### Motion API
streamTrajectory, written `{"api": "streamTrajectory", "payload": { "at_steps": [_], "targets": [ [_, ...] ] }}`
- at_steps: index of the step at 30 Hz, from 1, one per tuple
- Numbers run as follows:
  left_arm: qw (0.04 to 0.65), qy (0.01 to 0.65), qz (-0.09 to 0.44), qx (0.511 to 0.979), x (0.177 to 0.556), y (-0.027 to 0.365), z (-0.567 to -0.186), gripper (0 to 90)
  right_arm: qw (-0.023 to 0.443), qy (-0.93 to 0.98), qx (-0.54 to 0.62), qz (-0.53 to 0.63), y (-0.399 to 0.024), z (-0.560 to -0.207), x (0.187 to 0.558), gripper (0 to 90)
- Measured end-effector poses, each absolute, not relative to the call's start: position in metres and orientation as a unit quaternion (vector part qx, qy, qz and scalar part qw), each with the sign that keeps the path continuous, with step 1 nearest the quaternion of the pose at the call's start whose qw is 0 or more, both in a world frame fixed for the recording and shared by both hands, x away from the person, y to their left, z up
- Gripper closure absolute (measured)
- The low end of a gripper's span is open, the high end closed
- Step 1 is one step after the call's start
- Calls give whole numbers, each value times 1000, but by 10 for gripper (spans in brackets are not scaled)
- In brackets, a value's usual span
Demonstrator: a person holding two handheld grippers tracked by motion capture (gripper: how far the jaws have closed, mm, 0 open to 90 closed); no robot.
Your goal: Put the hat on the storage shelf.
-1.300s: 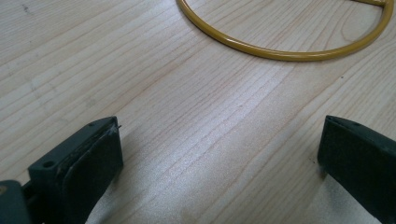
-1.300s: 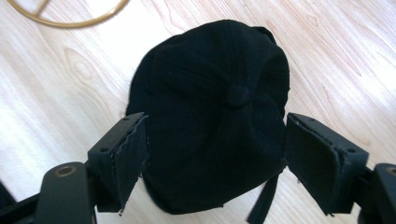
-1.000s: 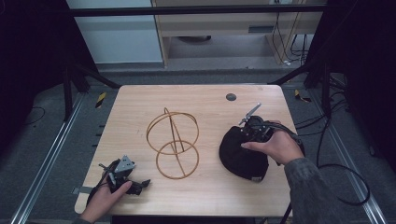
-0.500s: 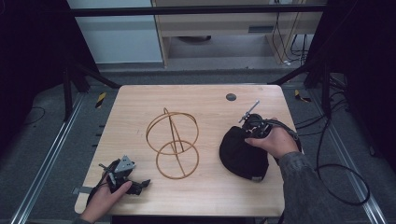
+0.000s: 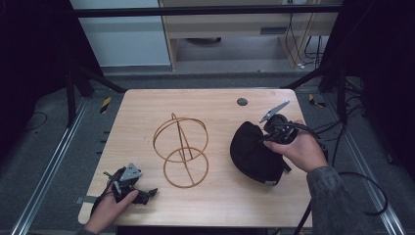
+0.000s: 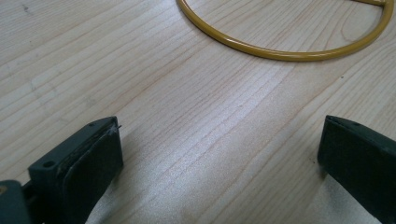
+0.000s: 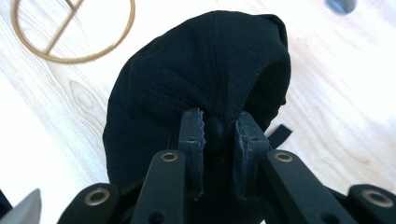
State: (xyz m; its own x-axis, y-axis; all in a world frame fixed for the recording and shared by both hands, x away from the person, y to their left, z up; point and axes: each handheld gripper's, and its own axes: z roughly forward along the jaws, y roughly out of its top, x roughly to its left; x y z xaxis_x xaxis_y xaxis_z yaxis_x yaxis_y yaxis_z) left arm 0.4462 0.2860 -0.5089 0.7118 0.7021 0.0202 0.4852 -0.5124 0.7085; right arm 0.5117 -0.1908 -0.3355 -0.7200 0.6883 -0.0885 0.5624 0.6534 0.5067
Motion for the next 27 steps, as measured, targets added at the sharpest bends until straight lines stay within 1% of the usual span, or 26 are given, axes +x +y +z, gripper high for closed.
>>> {"api": "streamTrajectory", "payload": {
  "at_steps": [4, 8, 27],
  "targets": [
    [351, 347, 154, 856, 446, 286, -509, 0, 156, 889, 347, 255, -196, -320, 504, 761],
    [351, 347, 154, 856, 446, 286, -509, 0, 163, 883, 347, 273, -199, -312, 498, 763],
    [351, 347, 154, 856, 446, 286, -509, 0, 187, 853, 356, 332, -213, -297, 482, 767]
  ]
}}
